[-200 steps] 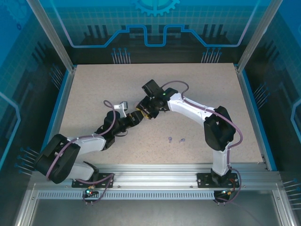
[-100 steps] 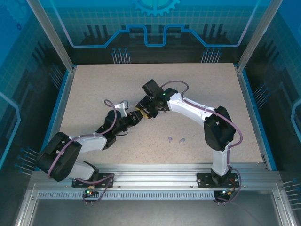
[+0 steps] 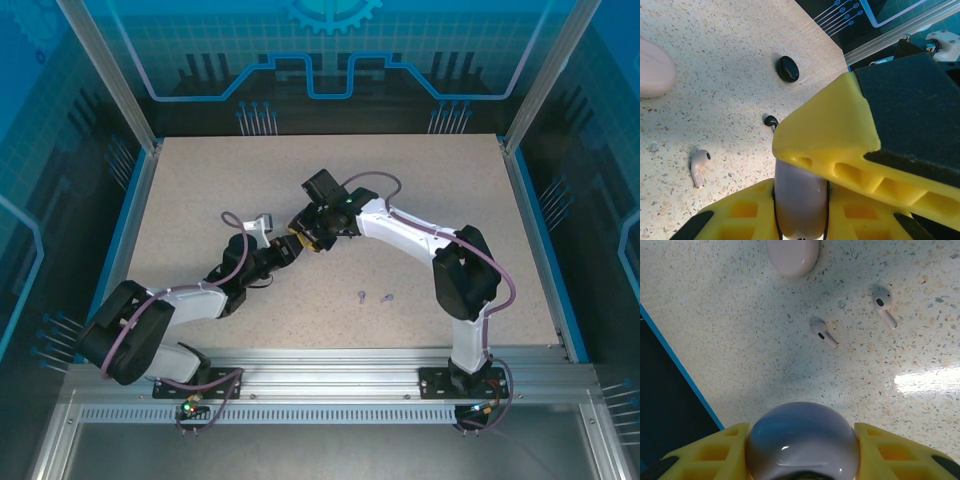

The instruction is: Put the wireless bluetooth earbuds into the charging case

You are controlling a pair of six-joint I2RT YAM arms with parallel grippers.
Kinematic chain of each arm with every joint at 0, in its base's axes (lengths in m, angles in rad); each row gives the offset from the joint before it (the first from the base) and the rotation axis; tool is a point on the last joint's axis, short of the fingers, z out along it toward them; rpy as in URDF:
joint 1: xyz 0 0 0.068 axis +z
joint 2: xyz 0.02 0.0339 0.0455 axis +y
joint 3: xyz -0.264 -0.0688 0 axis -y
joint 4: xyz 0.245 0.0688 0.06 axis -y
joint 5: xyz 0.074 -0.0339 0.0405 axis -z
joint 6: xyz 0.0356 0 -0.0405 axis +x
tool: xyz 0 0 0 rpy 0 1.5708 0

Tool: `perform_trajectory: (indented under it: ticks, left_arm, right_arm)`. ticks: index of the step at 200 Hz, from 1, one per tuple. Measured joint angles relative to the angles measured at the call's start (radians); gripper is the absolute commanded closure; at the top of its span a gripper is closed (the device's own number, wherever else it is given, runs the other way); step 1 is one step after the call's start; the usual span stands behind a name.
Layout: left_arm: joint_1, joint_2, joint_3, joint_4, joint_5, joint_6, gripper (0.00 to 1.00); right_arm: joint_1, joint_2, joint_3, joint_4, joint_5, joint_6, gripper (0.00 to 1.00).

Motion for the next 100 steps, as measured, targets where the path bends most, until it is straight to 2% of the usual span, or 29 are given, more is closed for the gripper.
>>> perform_trajectory:
  ticks: [16, 39, 53, 100]
  left_arm:
    - [0.000, 0.000, 0.001, 0.000, -0.007, 0.000, 0.78]
    - [-0.004, 0.001, 0.006, -0.003, -0.016, 0.000, 0.69]
    - [-0.007, 0.003, 0.006, -0.003, -0.023, 0.000, 0.68]
    - [-0.016, 0.011, 0.006, -0.005, -0.041, -0.014, 0.86]
  right_arm:
    - [0.000, 0.000, -0.001, 0.005, 0.000, 0.000, 0.57]
    - [0.000, 0.000, -0.001, 0.009, 0.000, 0.003, 0.57]
    - [0.000, -0.001, -0.003, 0.009, -0.001, 0.004, 0.57]
    - [-0.001, -0.001, -0.018, 0.023, 0.004, 0.007, 0.57]
